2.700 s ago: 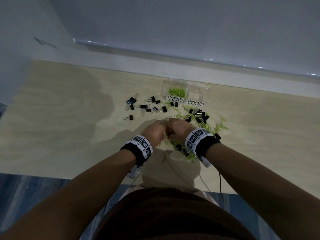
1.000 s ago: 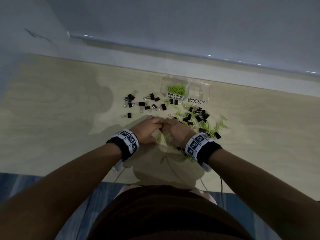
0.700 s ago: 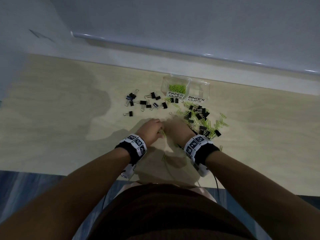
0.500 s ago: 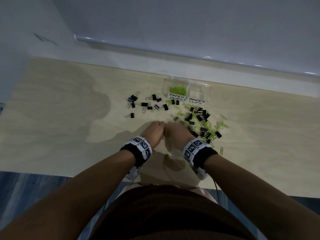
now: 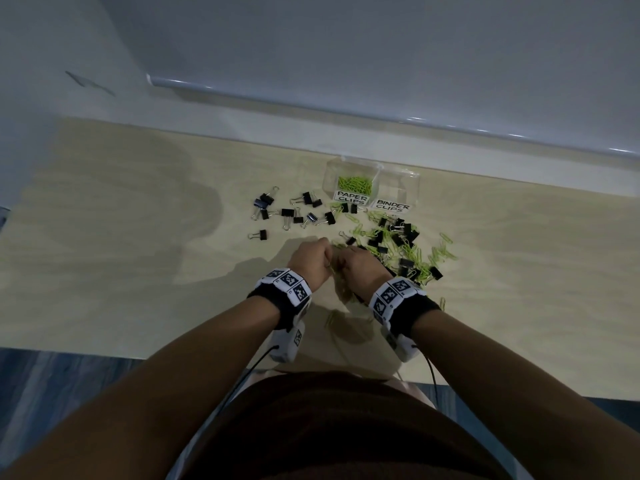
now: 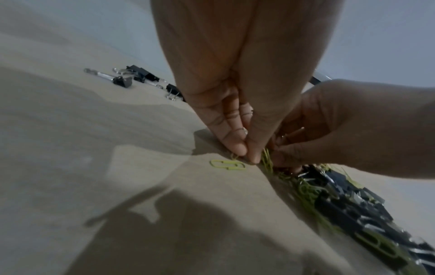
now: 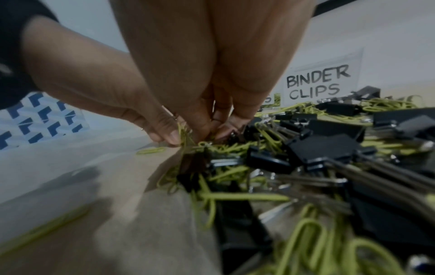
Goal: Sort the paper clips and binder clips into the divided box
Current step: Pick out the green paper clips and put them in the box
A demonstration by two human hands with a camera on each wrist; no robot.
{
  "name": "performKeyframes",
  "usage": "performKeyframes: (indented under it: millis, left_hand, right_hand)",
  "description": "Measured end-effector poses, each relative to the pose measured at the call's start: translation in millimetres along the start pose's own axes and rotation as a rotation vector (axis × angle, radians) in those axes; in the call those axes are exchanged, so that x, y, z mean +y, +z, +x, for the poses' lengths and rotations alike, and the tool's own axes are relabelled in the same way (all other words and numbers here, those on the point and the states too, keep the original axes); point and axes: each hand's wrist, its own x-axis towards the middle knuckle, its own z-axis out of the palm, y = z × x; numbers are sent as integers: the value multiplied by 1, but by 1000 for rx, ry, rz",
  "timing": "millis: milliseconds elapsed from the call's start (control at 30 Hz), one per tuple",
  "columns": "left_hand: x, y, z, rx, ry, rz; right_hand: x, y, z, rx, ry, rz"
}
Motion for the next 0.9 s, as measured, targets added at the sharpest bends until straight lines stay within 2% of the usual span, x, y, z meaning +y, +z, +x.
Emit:
performKeyframes:
  millis: [100, 300, 533, 667, 767, 833, 900]
  left_hand:
    - [-3, -1, 3, 18, -29, -103]
    - [14, -30, 23, -2, -21, -255]
    - [61, -73, 91, 255, 23, -329]
    - [75, -78, 111, 245, 108, -229]
    - [64, -78, 102, 275, 186, -134]
    - [46, -72, 91, 273, 226, -31]
    - [26, -59, 80, 191, 209, 65]
  right_hand:
    - [7, -7, 4, 36, 68, 100]
    - [28, -54, 29, 245, 134, 280]
    - [30, -121, 88, 512, 162, 332]
    - [30, -126, 100, 489, 169, 242]
    - [30, -109, 80, 479, 84, 163]
    - [28, -88, 61, 355, 54, 131]
    - [25, -68, 47, 192, 43, 96]
